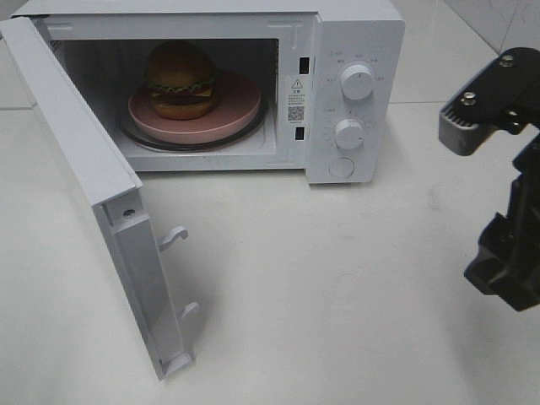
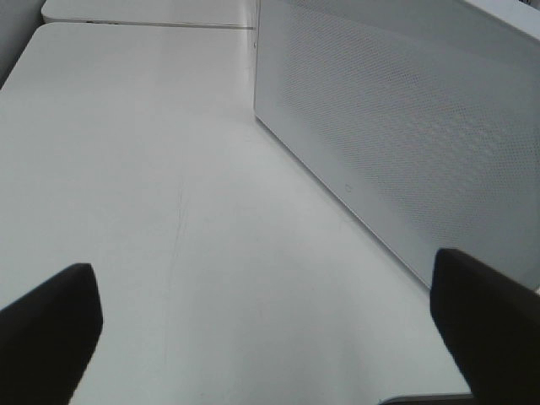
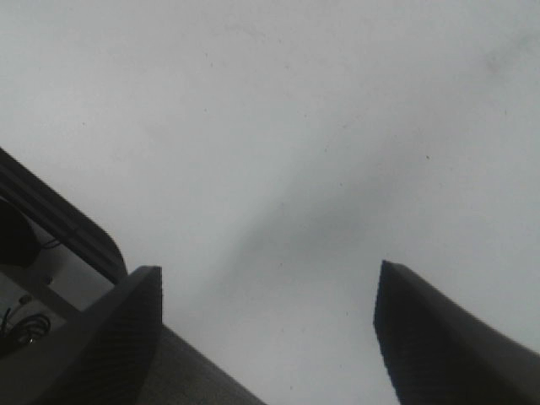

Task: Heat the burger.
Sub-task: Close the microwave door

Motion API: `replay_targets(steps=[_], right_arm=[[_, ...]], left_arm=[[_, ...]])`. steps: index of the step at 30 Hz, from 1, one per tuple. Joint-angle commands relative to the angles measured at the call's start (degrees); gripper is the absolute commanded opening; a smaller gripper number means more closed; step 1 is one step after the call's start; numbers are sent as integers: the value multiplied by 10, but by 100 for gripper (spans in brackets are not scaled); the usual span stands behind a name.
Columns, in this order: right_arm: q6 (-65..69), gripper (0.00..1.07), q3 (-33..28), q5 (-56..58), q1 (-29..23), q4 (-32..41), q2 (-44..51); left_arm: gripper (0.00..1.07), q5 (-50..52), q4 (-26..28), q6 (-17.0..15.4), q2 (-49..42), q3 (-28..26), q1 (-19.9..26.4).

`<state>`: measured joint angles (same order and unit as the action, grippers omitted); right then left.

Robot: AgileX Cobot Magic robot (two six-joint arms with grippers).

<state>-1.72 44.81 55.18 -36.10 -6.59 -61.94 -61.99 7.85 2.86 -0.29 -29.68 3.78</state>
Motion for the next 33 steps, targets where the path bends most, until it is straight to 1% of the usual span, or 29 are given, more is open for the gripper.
replay_targets(steps=[1, 3, 4, 9, 10, 11, 12, 13, 14, 16, 17, 18, 19, 20, 21, 23, 24, 25, 26, 27, 29, 31, 32, 33], right_arm=[[28, 69, -3, 47, -1, -2, 48], [33, 69, -3, 52, -1, -2, 57], [33, 69, -3, 65, -1, -2, 80], [47, 69, -3, 88, -1, -5, 125], [51, 69, -7, 90, -1, -7, 151], [51, 69, -7, 90, -1, -7, 151], [52, 69, -11, 89, 1, -7, 167], [52, 69, -24, 88, 14, -9, 191], [52, 69, -24, 88, 14, -9, 191], [49, 69, -47, 88, 60, -9, 225], [49, 69, -47, 88, 60, -9, 225], [46, 69, -62, 88, 97, -9, 246], [46, 69, -69, 88, 114, -9, 257], [46, 69, -69, 88, 114, -9, 257], [46, 69, -78, 87, 140, -9, 279], [46, 69, -83, 87, 150, -9, 289], [48, 69, -91, 86, 172, -8, 315], [48, 69, -95, 85, 181, -8, 328], [48, 69, -95, 85, 181, -8, 328], [48, 69, -102, 82, 197, -7, 352], [48, 69, -108, 78, 204, -7, 366], [48, 69, -126, 70, 224, -7, 406], [48, 69, -126, 70, 224, -7, 406], [48, 69, -139, 65, 236, -6, 434]], left_arm=[[98, 6, 2, -1, -10, 1, -2], [98, 6, 2, -1, -10, 1, -2], [98, 6, 2, -1, -10, 1, -2], [98, 6, 2, -1, -10, 1, -2], [98, 6, 2, -1, -10, 1, -2], [98, 6, 2, -1, -10, 1, -2], [98, 6, 2, -1, -10, 1, -2], [98, 6, 2, -1, -10, 1, -2], [98, 6, 2, -1, -10, 1, -2], [98, 6, 2, -1, -10, 1, -2], [98, 6, 2, -1, -10, 1, -2], [98, 6, 2, -1, -10, 1, -2], [98, 6, 2, -1, -10, 1, -2], [98, 6, 2, -1, -10, 1, -2], [98, 6, 2, -1, -10, 1, -2], [98, 6, 2, -1, -10, 1, -2], [98, 6, 2, -1, -10, 1, -2], [98, 6, 2, -1, -10, 1, -2], [98, 6, 2, -1, -10, 1, -2], [98, 6, 2, -1, -10, 1, -2], [98, 6, 2, -1, -10, 1, -2], [98, 6, 2, -1, -10, 1, -2], [98, 6, 2, -1, -10, 1, -2], [98, 6, 2, -1, -10, 1, -2]])
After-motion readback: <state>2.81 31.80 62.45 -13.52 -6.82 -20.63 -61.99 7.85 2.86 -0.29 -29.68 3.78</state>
